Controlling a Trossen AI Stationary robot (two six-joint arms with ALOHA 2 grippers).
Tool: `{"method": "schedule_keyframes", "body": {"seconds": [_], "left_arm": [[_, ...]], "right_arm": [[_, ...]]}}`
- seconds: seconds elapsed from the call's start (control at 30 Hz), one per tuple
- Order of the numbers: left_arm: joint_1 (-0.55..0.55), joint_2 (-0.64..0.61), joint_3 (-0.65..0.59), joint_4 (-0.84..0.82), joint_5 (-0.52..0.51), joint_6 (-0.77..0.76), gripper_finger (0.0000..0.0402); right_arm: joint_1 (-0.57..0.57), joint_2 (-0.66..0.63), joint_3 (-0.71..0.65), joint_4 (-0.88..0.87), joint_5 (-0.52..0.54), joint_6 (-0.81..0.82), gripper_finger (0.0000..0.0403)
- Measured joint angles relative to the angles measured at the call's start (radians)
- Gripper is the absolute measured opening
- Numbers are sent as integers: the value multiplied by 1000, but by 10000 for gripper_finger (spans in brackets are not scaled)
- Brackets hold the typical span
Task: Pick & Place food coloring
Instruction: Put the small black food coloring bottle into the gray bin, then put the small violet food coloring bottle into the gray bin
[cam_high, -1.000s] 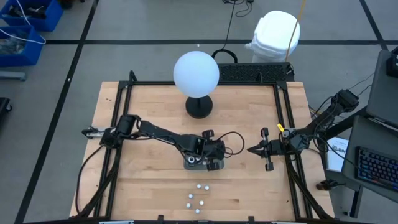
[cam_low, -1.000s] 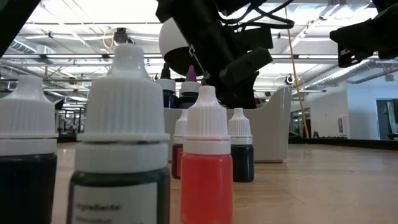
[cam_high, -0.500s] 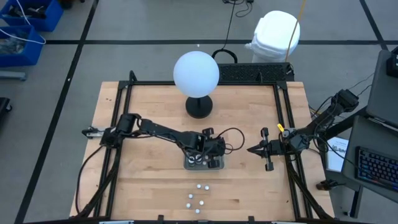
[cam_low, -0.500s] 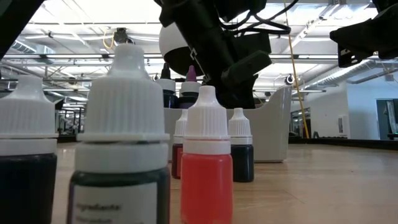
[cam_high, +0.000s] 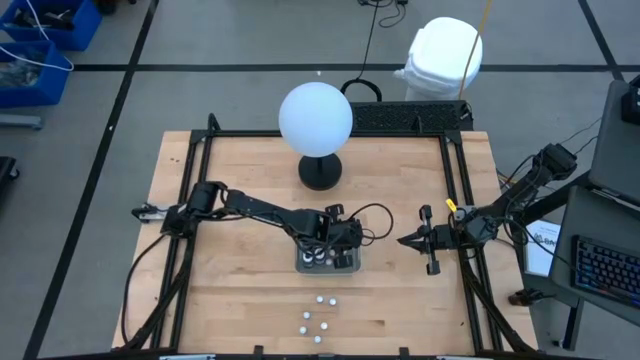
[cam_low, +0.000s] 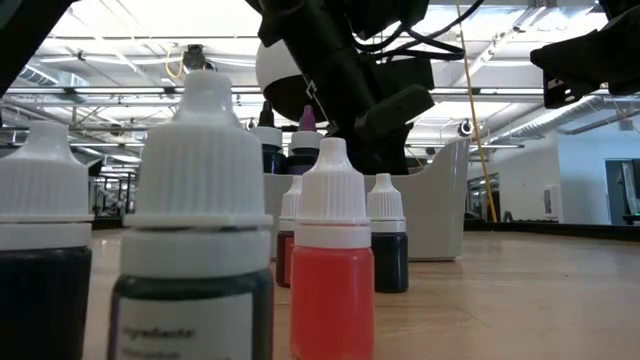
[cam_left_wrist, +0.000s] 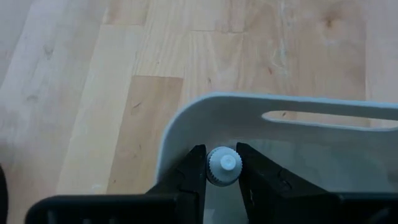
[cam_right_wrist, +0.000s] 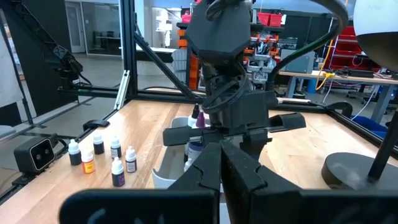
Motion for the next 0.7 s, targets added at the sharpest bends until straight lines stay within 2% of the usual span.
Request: {"method": "schedule_keyframes", "body": {"seconds": [0.23, 0.57, 0.7], "left_arm": [[2, 0, 0, 2, 53, 4, 120], [2, -4, 0, 6, 53, 30, 108], [-15, -71, 0, -23, 54, 39, 107]], "right_arm": [[0, 0, 0, 0, 0, 0, 0], [0, 0, 0, 0, 0, 0, 0], [0, 0, 0, 0, 0, 0, 0]]}}
